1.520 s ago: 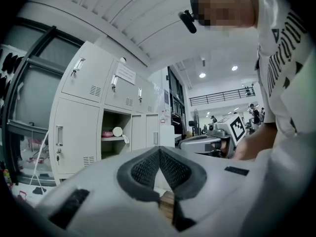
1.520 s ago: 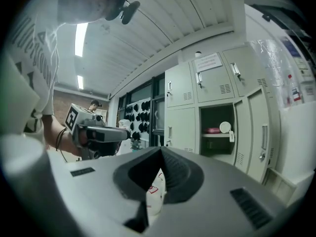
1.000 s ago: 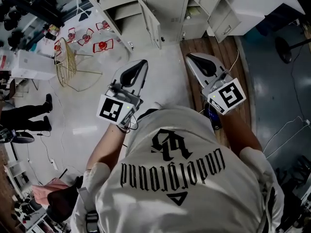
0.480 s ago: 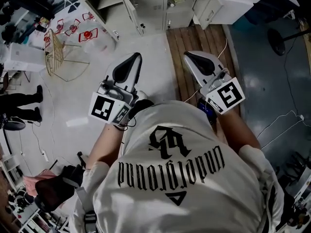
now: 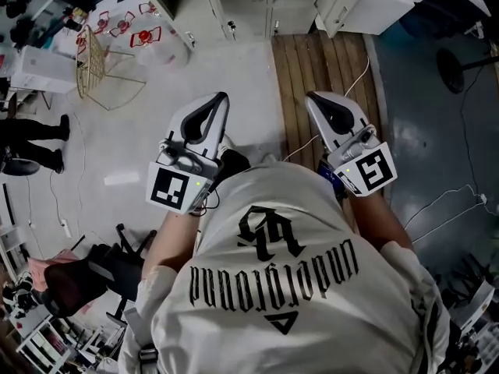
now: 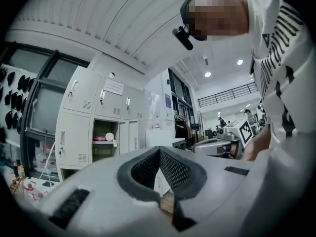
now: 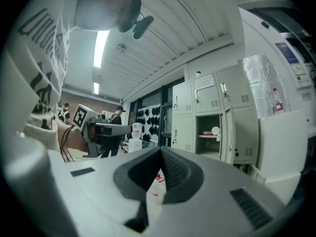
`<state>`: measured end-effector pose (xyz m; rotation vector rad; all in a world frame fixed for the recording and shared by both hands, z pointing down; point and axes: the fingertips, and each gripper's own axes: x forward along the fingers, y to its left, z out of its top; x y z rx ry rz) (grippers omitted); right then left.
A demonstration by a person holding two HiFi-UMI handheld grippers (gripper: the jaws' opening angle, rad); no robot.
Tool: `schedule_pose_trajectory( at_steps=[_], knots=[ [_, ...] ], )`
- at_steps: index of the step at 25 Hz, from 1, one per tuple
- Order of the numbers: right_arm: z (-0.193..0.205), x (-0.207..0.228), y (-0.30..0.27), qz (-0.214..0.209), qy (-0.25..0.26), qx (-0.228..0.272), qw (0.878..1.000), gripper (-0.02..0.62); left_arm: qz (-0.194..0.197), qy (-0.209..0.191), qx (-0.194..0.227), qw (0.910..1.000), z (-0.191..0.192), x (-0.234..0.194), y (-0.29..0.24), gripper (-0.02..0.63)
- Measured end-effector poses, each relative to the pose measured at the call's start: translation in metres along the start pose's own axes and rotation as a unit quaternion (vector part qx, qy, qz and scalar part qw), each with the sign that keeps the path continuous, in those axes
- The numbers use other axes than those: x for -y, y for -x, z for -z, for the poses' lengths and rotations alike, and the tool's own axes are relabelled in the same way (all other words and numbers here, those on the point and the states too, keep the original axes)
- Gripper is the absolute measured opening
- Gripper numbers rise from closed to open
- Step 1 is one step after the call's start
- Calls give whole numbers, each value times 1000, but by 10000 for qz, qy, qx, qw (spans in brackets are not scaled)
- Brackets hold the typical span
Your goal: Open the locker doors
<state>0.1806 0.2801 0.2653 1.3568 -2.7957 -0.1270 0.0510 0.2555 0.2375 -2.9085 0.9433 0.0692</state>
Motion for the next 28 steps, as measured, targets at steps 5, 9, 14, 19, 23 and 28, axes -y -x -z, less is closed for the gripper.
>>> schedule_pose_trajectory(
  at_steps=[5,9,14,19,23,28],
  knots=[
    [-6,-19,5,-174,54,96,9998,5,-17,13,-232,9997,8,13,10,6],
    [-8,-29,5,-253,45,130,9996,5,-86,81,-199,9997,9,13,17,6],
    [-6,-33,4,-285,65,112,9995,5,-192,93,-168,9996,10,10,27,6],
    [-7,-35,0,-298,81,98,9995,5,-221,-24,-183,9996,7,6,34,6],
    [-9,-35,-7,-337,70,116,9993,5,-269,51,-206,9994,9,-2,36,6],
    [-12,-32,-17,-329,80,100,9994,5,-291,88,-190,9994,8,-13,37,6]
  ],
)
